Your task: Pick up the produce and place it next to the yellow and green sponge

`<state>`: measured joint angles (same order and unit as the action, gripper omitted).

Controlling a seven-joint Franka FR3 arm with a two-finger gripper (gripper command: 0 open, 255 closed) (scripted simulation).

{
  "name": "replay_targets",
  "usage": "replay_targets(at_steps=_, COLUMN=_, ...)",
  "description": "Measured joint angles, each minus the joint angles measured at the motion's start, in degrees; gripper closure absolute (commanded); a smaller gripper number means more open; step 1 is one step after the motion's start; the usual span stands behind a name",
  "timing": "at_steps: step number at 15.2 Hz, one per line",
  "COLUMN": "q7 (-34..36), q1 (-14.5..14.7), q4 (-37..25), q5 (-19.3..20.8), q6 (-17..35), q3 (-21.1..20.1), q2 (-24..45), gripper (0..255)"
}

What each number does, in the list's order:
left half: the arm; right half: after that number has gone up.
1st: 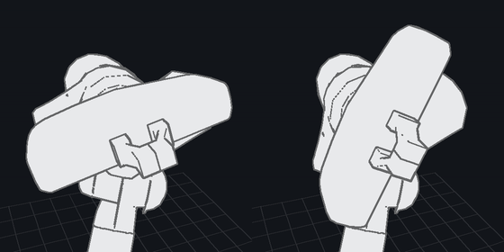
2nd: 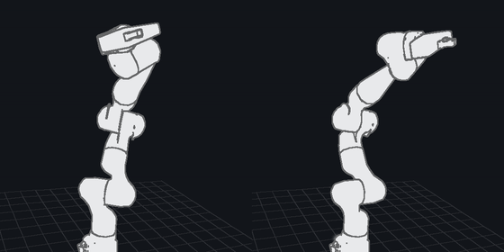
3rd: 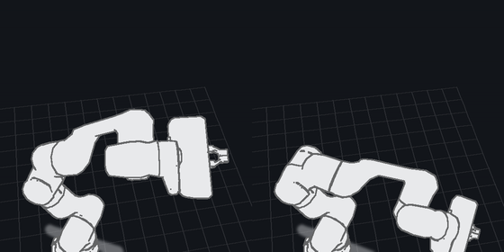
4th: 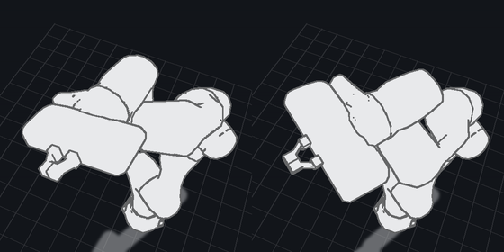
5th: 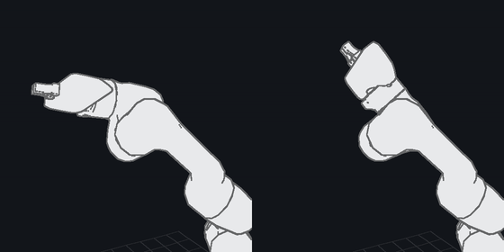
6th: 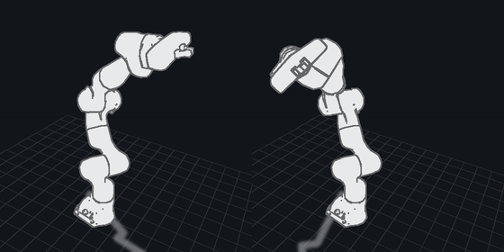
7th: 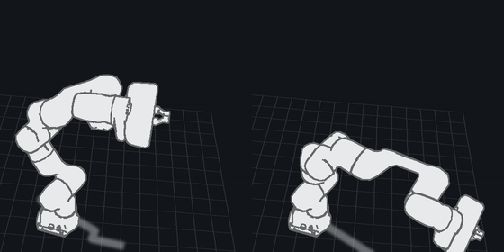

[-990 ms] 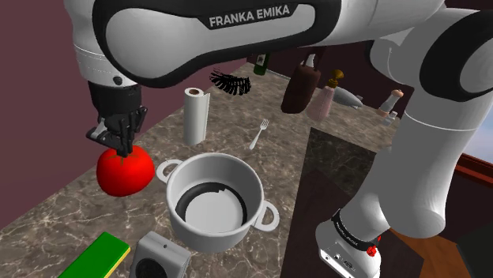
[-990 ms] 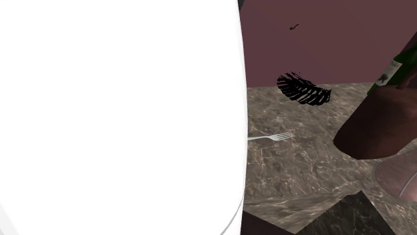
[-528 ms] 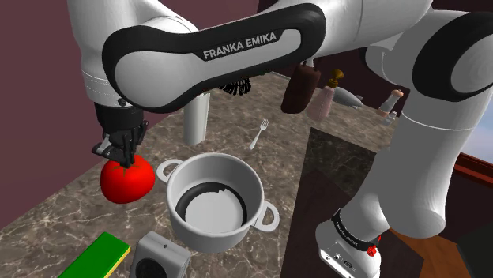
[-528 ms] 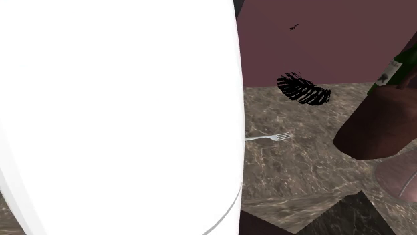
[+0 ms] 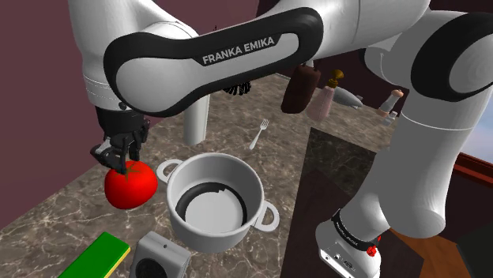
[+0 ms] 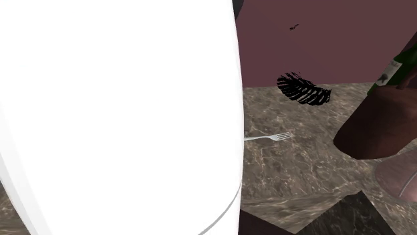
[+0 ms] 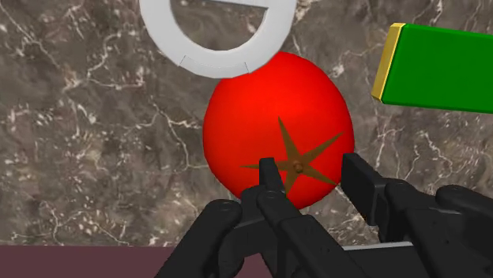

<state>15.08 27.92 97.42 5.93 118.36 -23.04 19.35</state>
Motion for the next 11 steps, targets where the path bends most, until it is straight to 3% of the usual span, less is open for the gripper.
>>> replay_targets(at_steps=5, q7=0.0, q1=0.0, q4=0.0, q5=0.0, q6=0.0, q3=0.0, q2=0.0, gripper=0)
replay_targets(at_steps=11, q7=-0.7, q1=-0.4, q4=-3.9, q5=-1.1, q6=-6.0, q3=-0.3, q2=-2.2, gripper=0)
